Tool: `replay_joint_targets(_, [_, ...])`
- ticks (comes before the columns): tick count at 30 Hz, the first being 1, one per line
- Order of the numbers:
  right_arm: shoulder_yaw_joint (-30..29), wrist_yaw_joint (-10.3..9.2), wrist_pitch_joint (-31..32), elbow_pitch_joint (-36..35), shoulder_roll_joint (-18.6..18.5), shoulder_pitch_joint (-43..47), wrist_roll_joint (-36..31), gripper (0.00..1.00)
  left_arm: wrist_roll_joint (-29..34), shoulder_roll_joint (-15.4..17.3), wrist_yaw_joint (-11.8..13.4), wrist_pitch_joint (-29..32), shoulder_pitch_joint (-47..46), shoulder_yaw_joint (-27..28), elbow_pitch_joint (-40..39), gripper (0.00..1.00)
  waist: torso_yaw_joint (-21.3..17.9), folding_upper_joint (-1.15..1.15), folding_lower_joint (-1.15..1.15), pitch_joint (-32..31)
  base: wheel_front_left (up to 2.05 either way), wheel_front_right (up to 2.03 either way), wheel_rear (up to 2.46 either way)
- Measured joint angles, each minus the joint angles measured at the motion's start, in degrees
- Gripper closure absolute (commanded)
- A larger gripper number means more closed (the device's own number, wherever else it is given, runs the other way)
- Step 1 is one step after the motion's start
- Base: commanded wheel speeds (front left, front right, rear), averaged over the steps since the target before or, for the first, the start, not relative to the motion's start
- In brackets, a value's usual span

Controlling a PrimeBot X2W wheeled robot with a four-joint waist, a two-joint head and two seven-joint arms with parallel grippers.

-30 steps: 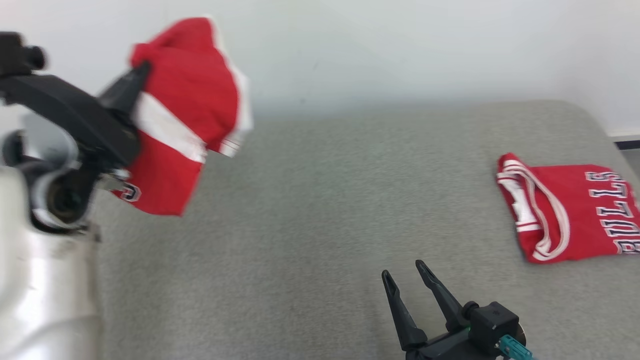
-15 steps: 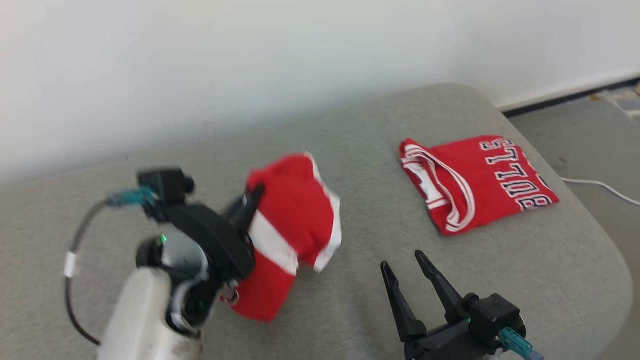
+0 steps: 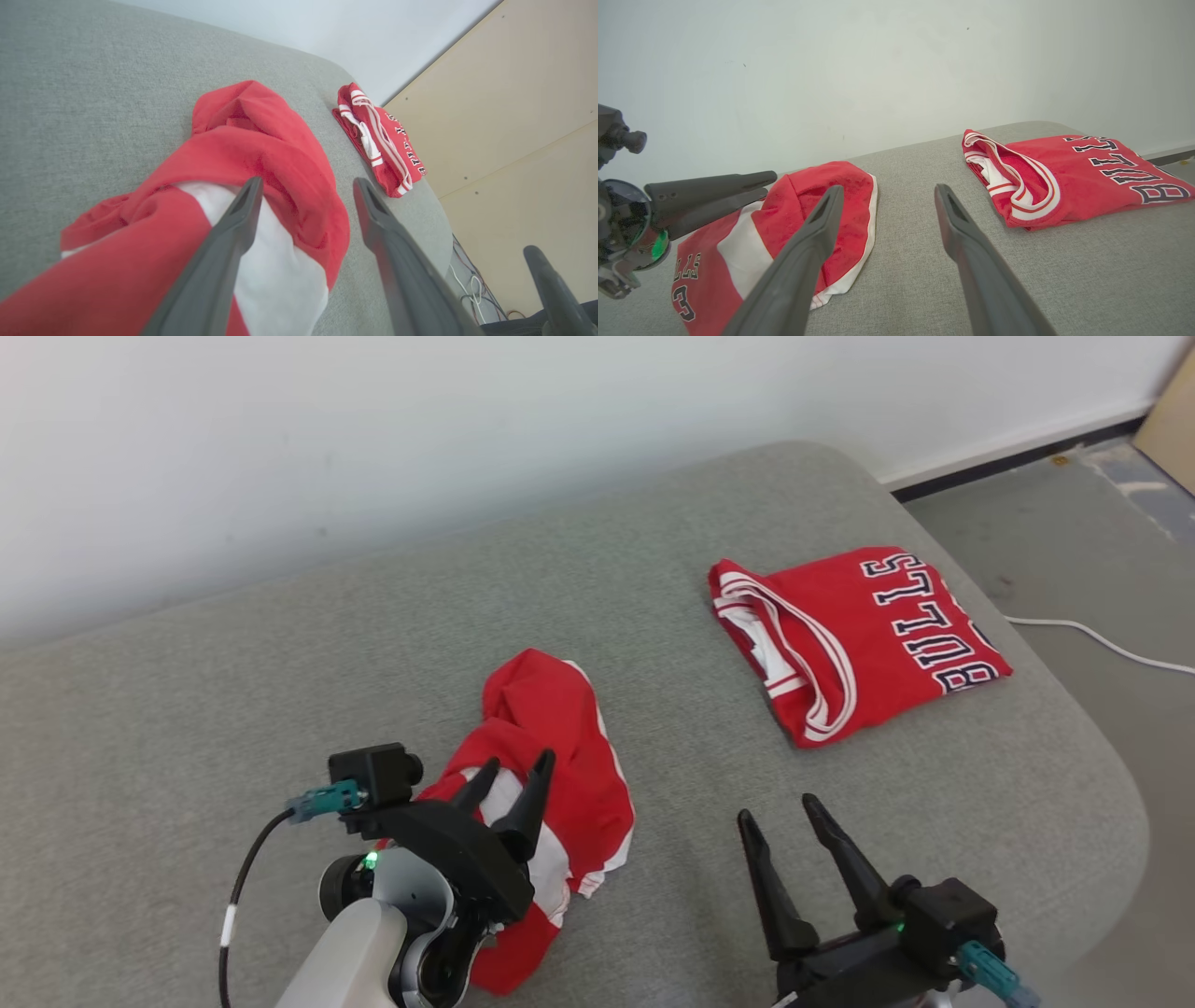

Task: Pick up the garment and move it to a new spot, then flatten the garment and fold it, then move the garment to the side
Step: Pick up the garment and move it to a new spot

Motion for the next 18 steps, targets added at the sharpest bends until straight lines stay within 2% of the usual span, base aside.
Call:
replay_joint_targets(6, [-3.5,0.00,-0.2,-0.4,0.1,1.4,-0.6,0.00,-0.2,0.4,-0.2,-11.4,1.6,1.6,-3.1,0.00,3.2,0.00,0.00,-1.1,0.00,0.00,0.00])
replay_joint_targets(9, [-5.1,0.00,-0.2,-0.6,0.1,2.0,-1.3,0.00,1.8,2.6,0.3,-16.7,4.1,3.2,-4.9,0.00,5.2,0.00,0.00,-2.1,0.00,0.00,0.00])
replay_joint_targets(13, [-6.6,0.00,0.0,-0.6,-0.3,2.6,-2.1,0.00,6.1,5.9,1.9,-19.8,7.9,4.8,-7.6,0.00,7.8,0.00,-0.01,-3.4,0.00,0.00,0.00])
replay_joint_targets(18, [-8.1,0.00,0.9,1.0,-1.0,3.3,-2.3,0.00,12.2,8.0,3.5,-20.6,14.8,8.8,-12.4,0.00,11.5,0.00,0.00,-5.2,0.00,0.00,0.00])
